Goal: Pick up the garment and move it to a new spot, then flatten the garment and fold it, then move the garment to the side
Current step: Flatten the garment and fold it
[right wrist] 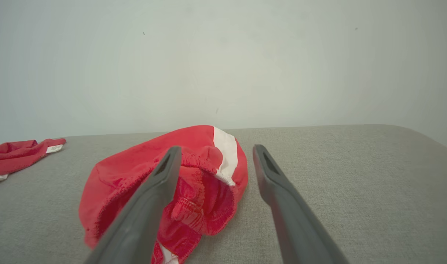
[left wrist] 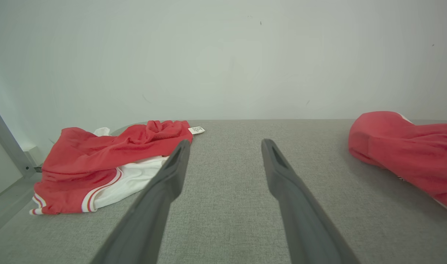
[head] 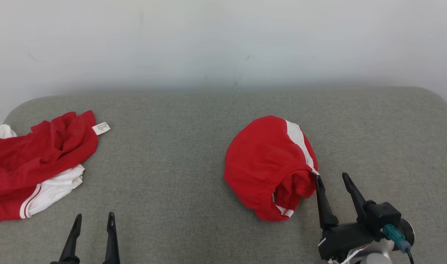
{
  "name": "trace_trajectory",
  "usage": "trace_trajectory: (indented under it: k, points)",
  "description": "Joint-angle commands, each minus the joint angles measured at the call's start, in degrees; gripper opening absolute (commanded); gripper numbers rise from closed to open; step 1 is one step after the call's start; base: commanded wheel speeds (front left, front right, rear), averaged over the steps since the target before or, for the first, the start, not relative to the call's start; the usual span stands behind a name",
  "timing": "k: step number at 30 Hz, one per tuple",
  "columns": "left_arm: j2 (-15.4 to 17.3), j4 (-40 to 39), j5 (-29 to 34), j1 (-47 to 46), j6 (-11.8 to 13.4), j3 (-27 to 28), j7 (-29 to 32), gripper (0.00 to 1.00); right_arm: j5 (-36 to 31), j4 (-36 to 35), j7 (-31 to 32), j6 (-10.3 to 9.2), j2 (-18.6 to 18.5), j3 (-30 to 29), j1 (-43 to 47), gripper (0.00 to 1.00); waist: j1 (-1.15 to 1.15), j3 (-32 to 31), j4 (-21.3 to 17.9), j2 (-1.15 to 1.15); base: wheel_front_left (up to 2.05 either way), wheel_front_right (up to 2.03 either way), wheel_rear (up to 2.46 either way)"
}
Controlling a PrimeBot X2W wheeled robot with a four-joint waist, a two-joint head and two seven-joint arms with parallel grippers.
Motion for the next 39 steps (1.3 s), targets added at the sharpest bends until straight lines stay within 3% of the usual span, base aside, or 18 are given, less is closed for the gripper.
trace_trajectory:
  k: [1,16,31,37,39]
  points:
    - [-0.1,0.3,-0.5,-0.8,0.0,-0.5,-0.2,1.0,-1.0,2.6,0.0,-0.13,-0.6,-0.4,-2.0,1.0,0.0,0.5,1.1,0.0,0.0,0.0,0.0]
    - [-0.3,1.1,-1.4,-3.8,-0.4,-2.2,-0.2,1.0,-1.7,19.5,0.0,-0.13,-5.8,-1.6,-12.0,1.0,0.0,5.5,5.6,0.0,0.0,0.0,0.0]
    - [-0.4,2.1,-2.4,-4.5,-0.4,-2.8,-0.2,1.0,0.1,21.7,0.0,-0.13,-3.8,-0.6,-8.9,1.0,0.0,4.9,6.5,0.0,0.0,0.0,0.0]
    - [-0.4,2.2,-2.6,-5.2,-0.4,-3.2,-0.2,1.0,1.4,26.1,0.0,-0.13,-4.7,1.0,-13.4,1.0,0.0,5.5,6.6,0.0,0.0,0.0,0.0]
    - [-0.4,2.3,-2.5,-5.3,-0.4,-3.3,-0.2,1.0,1.3,27.1,0.0,-0.13,-5.0,0.6,-15.0,0.45,0.0,5.6,6.7,0.0,0.0,0.0,0.0]
